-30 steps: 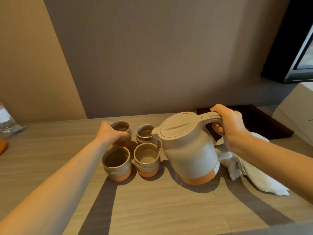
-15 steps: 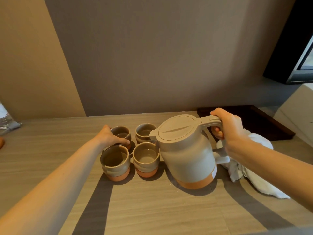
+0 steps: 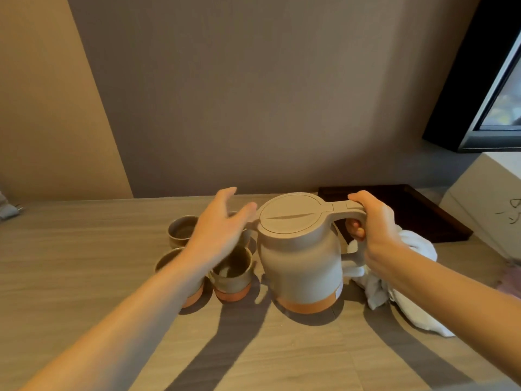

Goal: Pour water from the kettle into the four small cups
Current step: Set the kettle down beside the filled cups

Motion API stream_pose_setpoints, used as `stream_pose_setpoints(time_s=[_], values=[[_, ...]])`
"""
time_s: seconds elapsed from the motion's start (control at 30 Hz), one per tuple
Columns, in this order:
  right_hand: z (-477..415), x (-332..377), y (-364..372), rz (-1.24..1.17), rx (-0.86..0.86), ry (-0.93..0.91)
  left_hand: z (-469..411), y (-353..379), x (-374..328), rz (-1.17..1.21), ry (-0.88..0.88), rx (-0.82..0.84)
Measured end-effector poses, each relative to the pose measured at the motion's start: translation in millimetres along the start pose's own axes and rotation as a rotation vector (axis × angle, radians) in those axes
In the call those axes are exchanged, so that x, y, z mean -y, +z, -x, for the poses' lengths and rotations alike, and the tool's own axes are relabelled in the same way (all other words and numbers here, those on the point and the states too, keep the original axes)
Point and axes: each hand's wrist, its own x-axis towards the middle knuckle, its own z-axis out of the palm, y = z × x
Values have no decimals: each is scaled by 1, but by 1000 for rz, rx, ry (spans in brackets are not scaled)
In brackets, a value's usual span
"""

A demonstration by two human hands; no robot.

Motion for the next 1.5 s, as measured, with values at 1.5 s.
stream_pose_setpoints(time_s=[1.5], values=[[-63, -58, 7, 169, -41, -88, -6, 82, 24, -605, 609, -47]])
